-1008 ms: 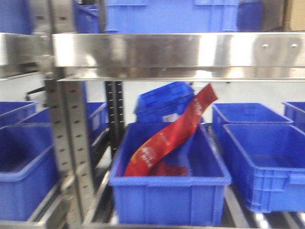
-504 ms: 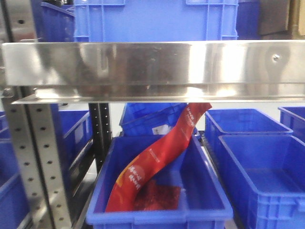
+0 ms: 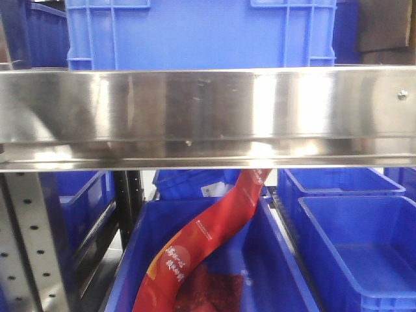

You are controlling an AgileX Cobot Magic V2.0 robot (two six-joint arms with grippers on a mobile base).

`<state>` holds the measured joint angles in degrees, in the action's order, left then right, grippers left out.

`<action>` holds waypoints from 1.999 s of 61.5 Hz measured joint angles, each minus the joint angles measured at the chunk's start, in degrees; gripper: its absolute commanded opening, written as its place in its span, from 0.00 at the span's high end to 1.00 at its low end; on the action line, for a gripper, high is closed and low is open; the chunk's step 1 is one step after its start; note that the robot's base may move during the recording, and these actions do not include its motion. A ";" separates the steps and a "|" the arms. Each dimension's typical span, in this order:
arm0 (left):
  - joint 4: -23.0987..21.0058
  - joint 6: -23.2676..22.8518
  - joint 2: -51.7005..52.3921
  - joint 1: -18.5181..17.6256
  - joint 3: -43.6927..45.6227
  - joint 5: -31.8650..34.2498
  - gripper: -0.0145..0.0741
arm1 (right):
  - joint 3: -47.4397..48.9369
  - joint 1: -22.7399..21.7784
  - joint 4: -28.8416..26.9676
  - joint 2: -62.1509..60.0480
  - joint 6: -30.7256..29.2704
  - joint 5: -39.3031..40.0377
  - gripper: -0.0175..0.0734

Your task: Grab block from conveyor and place in blue bin

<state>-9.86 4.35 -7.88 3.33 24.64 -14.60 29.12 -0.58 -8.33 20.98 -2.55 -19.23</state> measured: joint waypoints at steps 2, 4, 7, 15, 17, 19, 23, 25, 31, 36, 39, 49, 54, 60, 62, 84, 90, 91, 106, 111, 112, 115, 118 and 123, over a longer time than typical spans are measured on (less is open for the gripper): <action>0.00 0.00 0.00 0.00 0.00 0.00 0.96 | 0.00 0.00 0.00 0.00 0.00 0.00 0.99; 0.00 0.00 0.00 0.00 0.00 0.00 0.96 | 0.00 0.00 0.00 0.00 0.00 0.00 0.99; 0.00 0.00 0.00 0.00 0.00 0.00 0.96 | 0.00 0.00 0.00 0.00 0.00 0.00 0.99; 0.00 0.00 0.00 0.00 0.00 0.00 0.96 | 0.00 0.00 0.00 0.00 0.00 0.00 0.99; 0.00 0.00 0.00 0.00 0.00 0.00 0.96 | 0.00 0.00 0.00 0.00 0.00 0.00 0.99; 0.00 0.00 0.00 0.00 0.00 0.00 0.96 | 0.00 0.00 0.00 0.00 0.00 0.00 0.99; 0.00 0.00 0.00 0.00 0.00 0.00 0.96 | 0.00 0.00 0.00 0.00 0.00 0.00 0.99; 0.00 0.00 0.00 0.00 0.00 0.00 0.96 | 0.00 0.00 0.00 0.00 0.00 0.00 0.99; 0.00 0.00 0.00 0.00 0.00 0.00 0.96 | 0.00 0.00 0.00 0.00 0.00 0.00 0.99; 0.00 0.00 0.00 0.00 0.00 0.00 0.96 | 0.00 0.00 0.00 0.00 0.00 0.00 0.99; 0.00 0.00 0.00 0.00 0.00 0.00 0.96 | 0.00 0.00 0.00 0.00 0.00 0.00 0.99; 0.00 0.00 0.00 0.00 0.00 0.00 0.96 | 0.00 0.00 0.00 0.00 0.00 0.53 0.99; 0.00 0.00 0.00 0.00 0.00 0.00 0.96 | 0.00 0.00 -0.87 0.00 0.00 0.88 0.99; 0.00 0.00 -0.16 -1.08 0.00 -0.36 0.96 | 0.16 0.00 -1.55 0.00 0.00 1.45 0.99; -0.09 0.00 -0.45 -1.69 0.00 -0.36 0.96 | 0.48 0.00 -1.55 0.00 0.00 1.22 0.99; -1.21 0.00 -13.04 -13.56 8.43 -0.86 0.96 | 10.21 4.32 -1.90 7.93 -1.03 -0.23 0.99; -1.21 0.00 -21.67 -17.55 15.56 -0.86 0.96 | 12.48 7.07 -1.90 13.26 -1.16 2.70 0.99; -1.21 0.00 -22.81 -17.97 16.95 -0.86 0.96 | 12.89 7.66 -1.90 13.92 -1.16 3.53 0.99; -0.21 0.00 -42.97 -24.37 34.16 -0.86 0.96 | 19.99 15.06 -2.01 26.00 -1.16 14.66 0.99; 0.27 0.00 -49.61 -26.04 38.67 -0.86 0.96 | 22.73 17.29 -2.01 30.46 -1.16 17.42 0.99; 0.45 0.00 -51.39 -26.46 39.89 -0.86 0.96 | 23.25 17.67 -2.01 31.32 -1.16 17.84 0.99; 1.12 0.00 -55.34 -27.39 42.61 -0.86 0.96 | 25.12 18.85 -2.01 34.48 -1.16 18.66 0.99; 1.66 0.00 -58.90 -28.04 45.52 -0.86 0.96 | 27.01 19.79 -2.01 38.17 -1.16 18.80 0.99; 2.20 0.11 -64.20 -28.83 49.42 -0.95 0.96 | 30.60 20.42 -2.01 43.02 -1.27 18.80 0.99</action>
<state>-7.66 4.46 -72.08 -25.50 74.06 -15.55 59.72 19.83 -10.34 63.99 -3.82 -0.43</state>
